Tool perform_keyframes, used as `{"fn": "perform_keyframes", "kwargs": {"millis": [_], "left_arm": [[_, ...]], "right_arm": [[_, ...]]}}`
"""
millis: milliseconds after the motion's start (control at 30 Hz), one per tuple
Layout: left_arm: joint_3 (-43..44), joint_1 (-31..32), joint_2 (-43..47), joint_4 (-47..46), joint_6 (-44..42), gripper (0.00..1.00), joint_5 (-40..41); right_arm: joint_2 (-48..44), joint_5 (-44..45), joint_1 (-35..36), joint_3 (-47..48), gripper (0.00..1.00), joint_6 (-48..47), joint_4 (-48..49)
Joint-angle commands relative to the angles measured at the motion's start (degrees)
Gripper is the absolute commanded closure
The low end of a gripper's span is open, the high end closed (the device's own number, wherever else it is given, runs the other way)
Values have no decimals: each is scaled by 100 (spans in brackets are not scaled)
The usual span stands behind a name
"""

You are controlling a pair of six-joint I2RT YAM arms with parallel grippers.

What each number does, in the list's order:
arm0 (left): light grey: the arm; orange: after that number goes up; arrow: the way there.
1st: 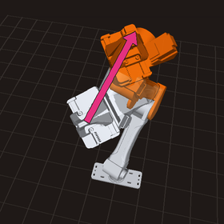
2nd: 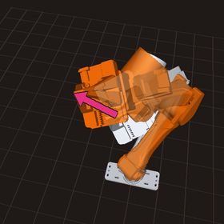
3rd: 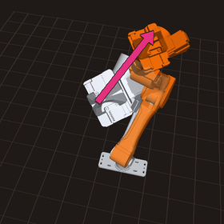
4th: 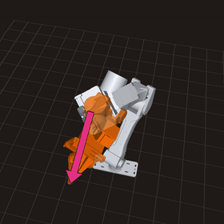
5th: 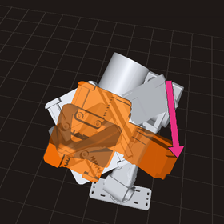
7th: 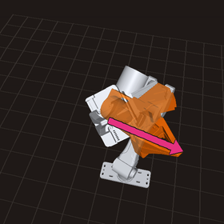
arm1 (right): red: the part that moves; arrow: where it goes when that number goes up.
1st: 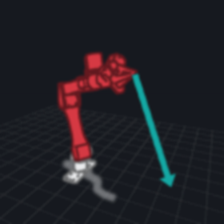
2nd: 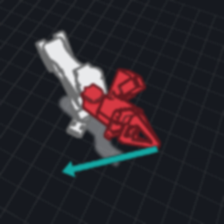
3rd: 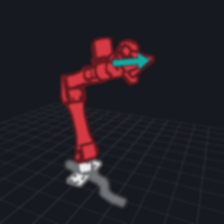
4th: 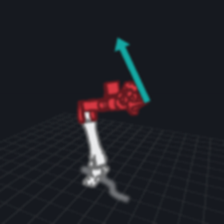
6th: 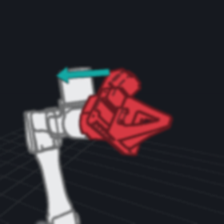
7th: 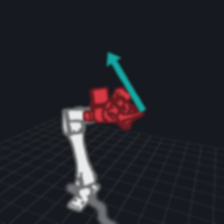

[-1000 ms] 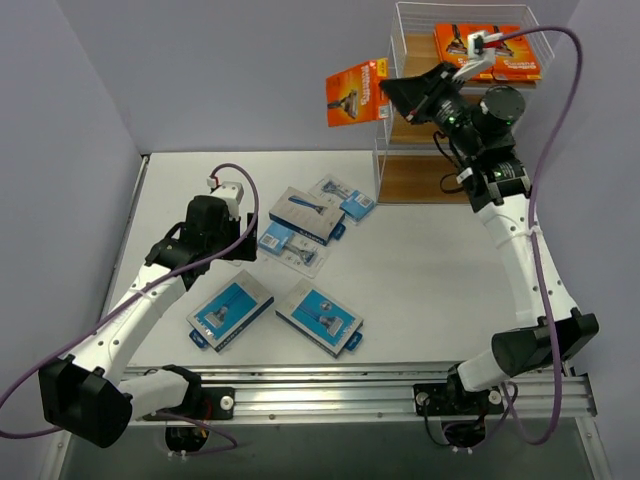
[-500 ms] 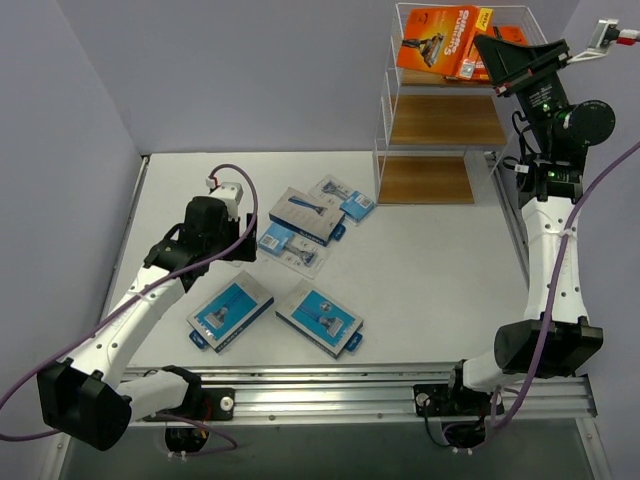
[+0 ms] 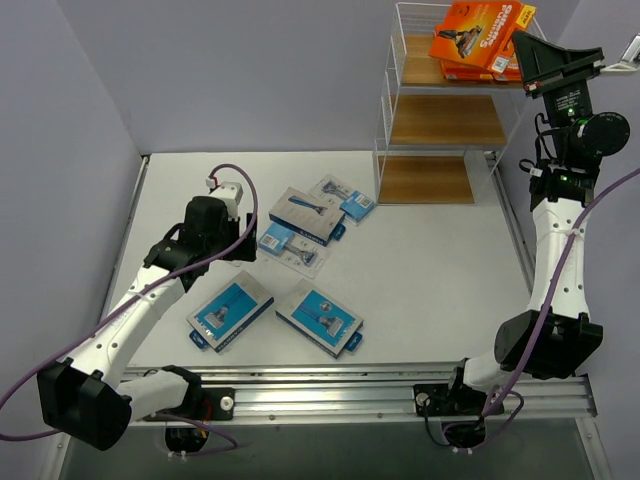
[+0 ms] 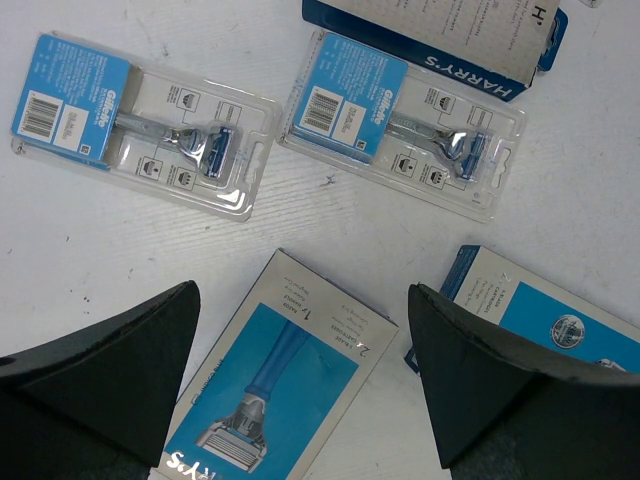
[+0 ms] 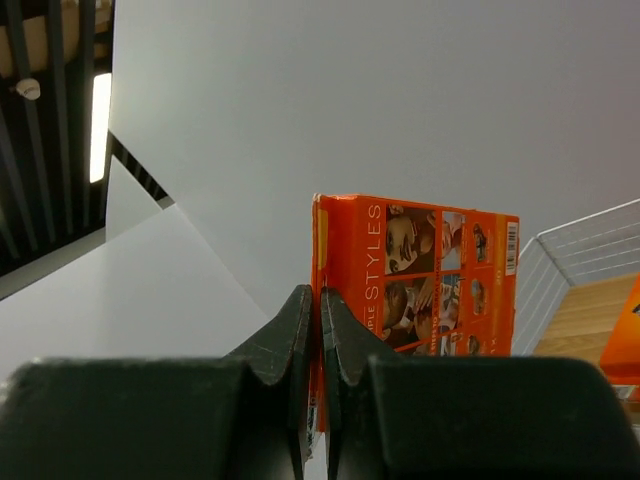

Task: Place and organize the shaving razors onto the shelf
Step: Place the shaving razor onto shelf

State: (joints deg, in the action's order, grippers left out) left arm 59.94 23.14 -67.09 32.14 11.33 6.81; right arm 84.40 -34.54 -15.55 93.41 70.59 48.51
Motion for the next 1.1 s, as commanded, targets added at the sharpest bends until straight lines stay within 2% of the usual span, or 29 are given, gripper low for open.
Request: {"fn": "perform_keyframes", "kwargs": {"millis": [0, 567, 1067], "left_arm": [[211, -20, 108, -50, -26, 6, -48], [228, -20, 47, -50, -26, 6, -92], [228, -20, -23, -50, -26, 6, -154]], "right_arm": [[-3, 413, -158, -50, 100, 236, 704], [68, 1354, -554, -815, 100, 658, 792], [-99, 2364, -607, -1272, 100, 728, 212]]}}
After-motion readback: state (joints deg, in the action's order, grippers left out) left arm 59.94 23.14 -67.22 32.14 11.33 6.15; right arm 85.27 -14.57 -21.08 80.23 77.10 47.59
